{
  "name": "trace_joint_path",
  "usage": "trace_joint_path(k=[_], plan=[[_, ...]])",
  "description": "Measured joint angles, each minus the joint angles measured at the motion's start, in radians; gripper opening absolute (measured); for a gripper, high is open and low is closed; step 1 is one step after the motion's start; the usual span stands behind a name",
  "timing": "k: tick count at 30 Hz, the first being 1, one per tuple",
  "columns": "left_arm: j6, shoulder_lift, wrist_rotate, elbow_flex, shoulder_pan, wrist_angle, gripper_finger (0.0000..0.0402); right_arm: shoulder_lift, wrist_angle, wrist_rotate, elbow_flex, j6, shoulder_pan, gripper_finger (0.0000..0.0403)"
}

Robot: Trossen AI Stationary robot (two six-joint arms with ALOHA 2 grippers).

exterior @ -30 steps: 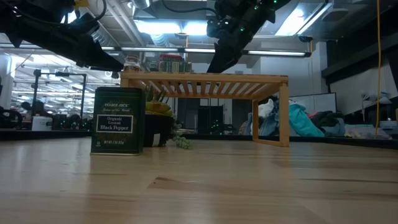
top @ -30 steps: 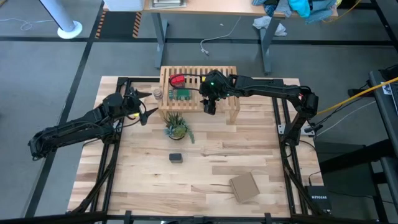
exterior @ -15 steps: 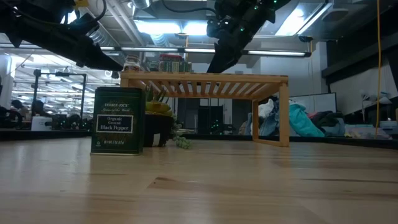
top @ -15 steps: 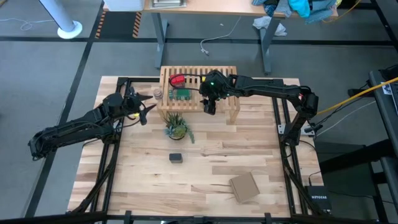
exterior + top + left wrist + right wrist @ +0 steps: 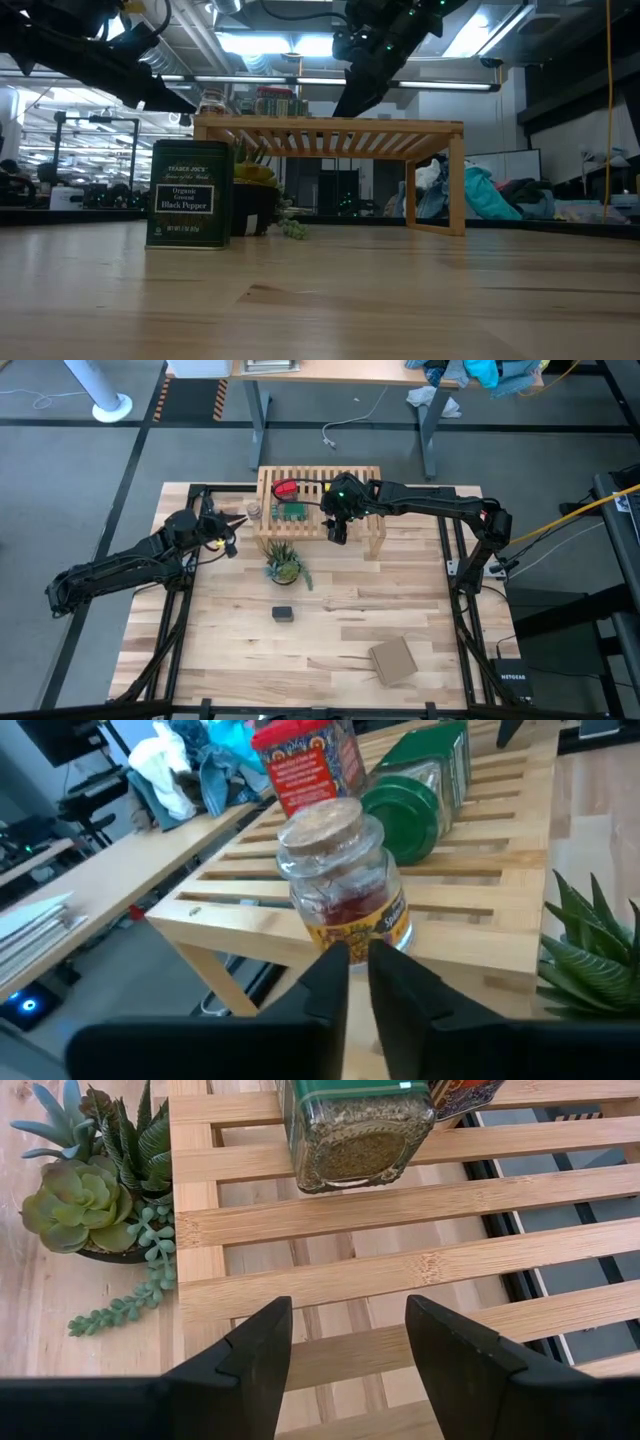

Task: Shelf spices
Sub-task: Put the green seasoning bottle on the shelf

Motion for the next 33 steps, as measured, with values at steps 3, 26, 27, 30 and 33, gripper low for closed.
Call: trace_joint_path(k=[3, 26, 27, 30, 33], plan=[[0.004, 0.000, 0.000, 0.000, 0.000, 0.036, 0.0013, 0.000, 0.000, 0.000, 0.000, 0.000, 0.000, 0.0202], [-0.003, 0.188, 0.030, 0.000, 0.000, 0.171, 0.0003, 0.000, 0.026, 0.000, 0.000, -0.001, 0.000, 0.0202], [-0.001, 0.204, 0.039, 0.000, 0.000, 0.187, 0.0002, 0.000, 0.034, 0.000, 0.000, -0.001, 0.000, 0.0202], [0.001, 0.247, 0.047, 0.000, 0.000, 0.228, 0.0003, 0.000, 0.053, 0.000, 0.000, -0.001, 0.000, 0.0202], [0.015, 0.264, 0.047, 0.001, 0.000, 0.235, 0.0004, 0.000, 0.054, 0.000, 0.000, -0.018, 0.000, 0.0202]])
